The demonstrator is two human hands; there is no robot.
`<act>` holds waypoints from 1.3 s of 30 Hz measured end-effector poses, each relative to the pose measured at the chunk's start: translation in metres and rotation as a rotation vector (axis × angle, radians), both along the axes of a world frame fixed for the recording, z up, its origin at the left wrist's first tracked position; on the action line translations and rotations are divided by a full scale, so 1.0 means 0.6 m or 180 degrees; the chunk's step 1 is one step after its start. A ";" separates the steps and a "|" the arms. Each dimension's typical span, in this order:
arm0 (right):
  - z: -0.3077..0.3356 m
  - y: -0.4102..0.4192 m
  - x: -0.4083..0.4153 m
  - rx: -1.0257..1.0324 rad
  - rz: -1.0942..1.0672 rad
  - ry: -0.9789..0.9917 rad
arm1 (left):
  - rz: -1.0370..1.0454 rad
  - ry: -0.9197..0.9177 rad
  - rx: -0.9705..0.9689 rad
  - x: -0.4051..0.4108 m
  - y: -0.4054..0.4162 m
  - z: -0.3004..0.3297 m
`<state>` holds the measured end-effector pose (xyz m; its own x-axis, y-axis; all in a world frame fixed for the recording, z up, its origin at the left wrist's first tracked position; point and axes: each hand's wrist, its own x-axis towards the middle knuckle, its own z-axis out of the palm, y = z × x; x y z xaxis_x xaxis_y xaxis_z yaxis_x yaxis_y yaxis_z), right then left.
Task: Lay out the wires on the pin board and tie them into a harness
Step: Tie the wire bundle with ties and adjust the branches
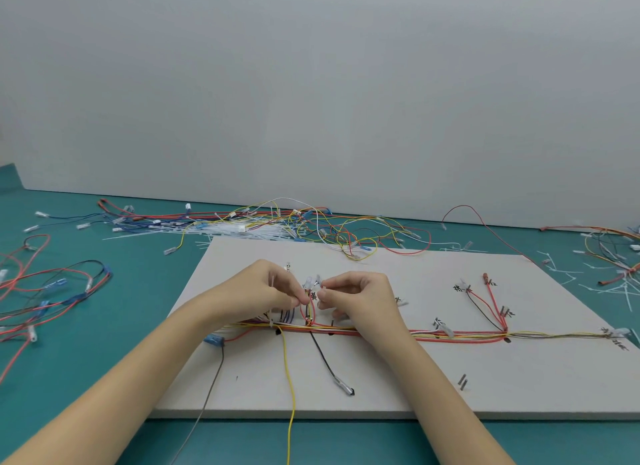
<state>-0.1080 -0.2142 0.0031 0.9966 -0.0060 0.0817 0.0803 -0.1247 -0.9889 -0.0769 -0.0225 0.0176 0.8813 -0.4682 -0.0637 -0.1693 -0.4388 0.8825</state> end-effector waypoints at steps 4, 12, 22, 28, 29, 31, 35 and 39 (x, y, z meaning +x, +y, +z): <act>0.002 -0.001 -0.002 -0.0052 0.0064 -0.0028 | -0.0095 -0.0122 -0.0003 -0.002 0.002 -0.002; 0.003 0.000 -0.002 -0.0182 0.0081 0.0027 | -0.0172 -0.0368 0.0211 -0.006 -0.006 -0.003; 0.002 -0.001 -0.001 -0.0274 -0.0453 -0.0022 | -0.0453 0.0008 0.0411 -0.002 0.015 0.004; 0.004 -0.008 0.004 -0.0098 -0.0707 0.0026 | -0.0291 -0.0148 0.0411 0.001 0.011 -0.001; 0.003 -0.008 0.004 -0.0096 -0.0697 0.0059 | -0.0248 -0.0187 0.0415 0.001 0.011 -0.001; 0.002 -0.008 0.004 -0.0111 -0.0675 0.0129 | -0.0179 -0.0213 0.0435 0.000 0.011 0.000; 0.000 -0.008 0.005 -0.0088 -0.0636 0.0189 | 0.0135 -0.0290 0.0572 -0.006 0.002 -0.002; -0.001 -0.009 0.005 -0.0051 -0.0521 0.0211 | 0.0500 -0.0350 0.0744 -0.008 -0.012 -0.008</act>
<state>-0.1048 -0.2196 0.0022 0.9856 -0.1680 0.0174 -0.0075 -0.1464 -0.9892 -0.0816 -0.0295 0.0129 0.9493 -0.3096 -0.0540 -0.1722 -0.6563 0.7346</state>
